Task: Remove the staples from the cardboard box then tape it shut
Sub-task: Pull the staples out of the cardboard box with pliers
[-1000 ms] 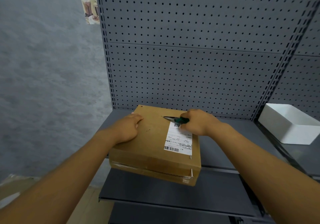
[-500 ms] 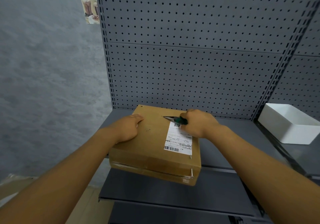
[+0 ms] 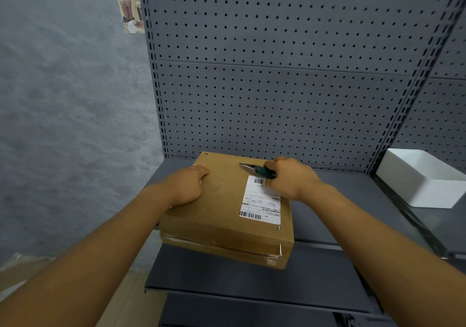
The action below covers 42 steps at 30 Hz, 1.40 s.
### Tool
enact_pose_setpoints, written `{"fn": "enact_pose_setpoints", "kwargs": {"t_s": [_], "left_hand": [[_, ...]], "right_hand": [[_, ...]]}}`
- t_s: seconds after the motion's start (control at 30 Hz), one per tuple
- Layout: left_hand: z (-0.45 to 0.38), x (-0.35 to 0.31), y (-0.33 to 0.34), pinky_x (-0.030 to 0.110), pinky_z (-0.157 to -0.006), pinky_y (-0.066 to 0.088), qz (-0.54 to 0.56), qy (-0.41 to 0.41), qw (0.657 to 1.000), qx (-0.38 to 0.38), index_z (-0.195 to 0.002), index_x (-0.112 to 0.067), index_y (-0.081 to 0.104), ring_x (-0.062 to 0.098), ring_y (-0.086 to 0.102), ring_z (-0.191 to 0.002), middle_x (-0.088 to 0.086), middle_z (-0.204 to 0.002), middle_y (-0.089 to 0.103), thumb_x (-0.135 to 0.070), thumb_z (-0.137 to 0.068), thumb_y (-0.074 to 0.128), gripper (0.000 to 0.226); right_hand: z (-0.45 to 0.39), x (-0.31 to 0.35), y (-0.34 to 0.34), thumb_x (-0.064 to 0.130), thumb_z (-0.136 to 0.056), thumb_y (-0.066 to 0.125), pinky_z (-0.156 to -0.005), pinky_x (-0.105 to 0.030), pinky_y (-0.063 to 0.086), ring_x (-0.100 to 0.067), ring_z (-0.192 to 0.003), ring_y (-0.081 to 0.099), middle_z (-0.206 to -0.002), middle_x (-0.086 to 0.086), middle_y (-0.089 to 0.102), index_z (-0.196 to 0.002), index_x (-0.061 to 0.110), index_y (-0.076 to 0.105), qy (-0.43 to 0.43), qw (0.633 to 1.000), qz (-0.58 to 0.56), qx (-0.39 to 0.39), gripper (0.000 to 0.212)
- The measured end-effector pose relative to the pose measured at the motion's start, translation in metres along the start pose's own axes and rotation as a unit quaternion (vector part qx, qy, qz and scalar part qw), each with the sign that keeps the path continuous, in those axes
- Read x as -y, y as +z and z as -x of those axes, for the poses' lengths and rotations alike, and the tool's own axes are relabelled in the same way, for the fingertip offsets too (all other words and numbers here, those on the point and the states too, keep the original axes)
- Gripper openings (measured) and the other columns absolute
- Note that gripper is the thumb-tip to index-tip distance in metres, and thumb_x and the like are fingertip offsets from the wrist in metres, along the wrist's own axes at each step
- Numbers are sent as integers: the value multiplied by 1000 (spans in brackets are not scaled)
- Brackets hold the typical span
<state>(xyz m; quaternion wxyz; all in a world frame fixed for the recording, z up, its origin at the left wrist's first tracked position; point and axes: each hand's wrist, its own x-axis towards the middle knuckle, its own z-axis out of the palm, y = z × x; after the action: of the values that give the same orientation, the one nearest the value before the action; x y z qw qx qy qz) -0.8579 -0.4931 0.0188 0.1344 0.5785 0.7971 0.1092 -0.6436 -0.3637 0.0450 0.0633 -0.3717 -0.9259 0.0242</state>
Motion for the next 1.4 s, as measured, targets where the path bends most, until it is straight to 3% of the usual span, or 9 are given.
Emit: {"fn": "enact_pose_setpoints", "kwargs": {"t_s": [0.27,0.4,0.5,0.6,0.73,0.87,1.13,1.3,1.4], "left_hand": [[-3,0,-1,31,-116,14,4,0,1000,7,-151,-17,24,21,18,-145,3,-160,16,-9,-101,31,51],[-8,4,-7,31,-111,25,43,-12,999,-2,-146,-20,36,24,30,-140,5,-155,29,-11,-100,38,47],[-9,-3,-12,30,-108,30,48,-4,997,-53,-141,-19,44,24,38,-134,5,-149,38,-17,-99,44,42],[-10,-23,-15,33,-105,33,-20,46,991,-127,-136,-18,48,21,41,-128,3,-140,47,-22,-98,45,39],[-16,-66,-17,36,-101,35,-127,135,964,-189,-135,-21,46,21,42,-122,-1,-132,50,-22,-97,41,39],[-28,-115,-13,36,-100,35,-175,195,940,-220,-134,-21,44,20,41,-120,-3,-130,50,-21,-96,41,38],[-61,-227,15,36,-95,37,-241,241,914,-221,-132,-19,43,23,44,-116,1,-127,50,-26,-99,39,34],[-84,-309,48,36,-99,35,-255,246,911,-211,-133,-18,42,22,44,-119,2,-130,49,-28,-99,38,36],[-96,-352,67,37,-100,35,-268,245,909,-207,-130,-17,43,22,44,-119,2,-130,49,-28,-99,38,34]], "right_hand": [[3,-1,1,30,-86,52,-66,-29,39,-22,-89,52,-98,-2,52,-110,17,59,4,1000,-26,-2,28],[8,-1,-6,31,-88,52,-68,-31,43,-22,-91,54,-105,-3,54,-114,19,60,10,999,-39,-16,29],[14,-4,-12,34,-89,51,-66,-30,40,-22,-86,51,-99,-2,53,-99,19,59,15,998,-41,-39,19],[24,-13,-19,36,-90,51,-65,-30,37,-22,-84,50,-94,-1,50,-99,18,57,33,997,-30,-67,21],[43,-33,-26,37,-90,50,-65,-31,38,-24,-84,49,-95,-2,49,-101,15,57,75,990,-30,-112,25],[62,-66,-36,37,-92,50,-72,-34,45,-28,-97,52,-110,-7,54,-120,17,56,105,986,-28,-128,35],[99,-166,-56,38,-91,50,-70,-32,43,-28,-96,53,-96,-2,48,-104,17,57,134,978,-25,-156,25],[126,-252,-66,38,-92,49,-73,-31,40,-28,-106,52,-113,-5,52,-122,17,54,157,977,-18,-146,37],[141,-300,-70,37,-92,48,-71,-30,38,-24,-99,50,-103,-1,47,-120,17,55,175,974,-6,-144,35]]}}
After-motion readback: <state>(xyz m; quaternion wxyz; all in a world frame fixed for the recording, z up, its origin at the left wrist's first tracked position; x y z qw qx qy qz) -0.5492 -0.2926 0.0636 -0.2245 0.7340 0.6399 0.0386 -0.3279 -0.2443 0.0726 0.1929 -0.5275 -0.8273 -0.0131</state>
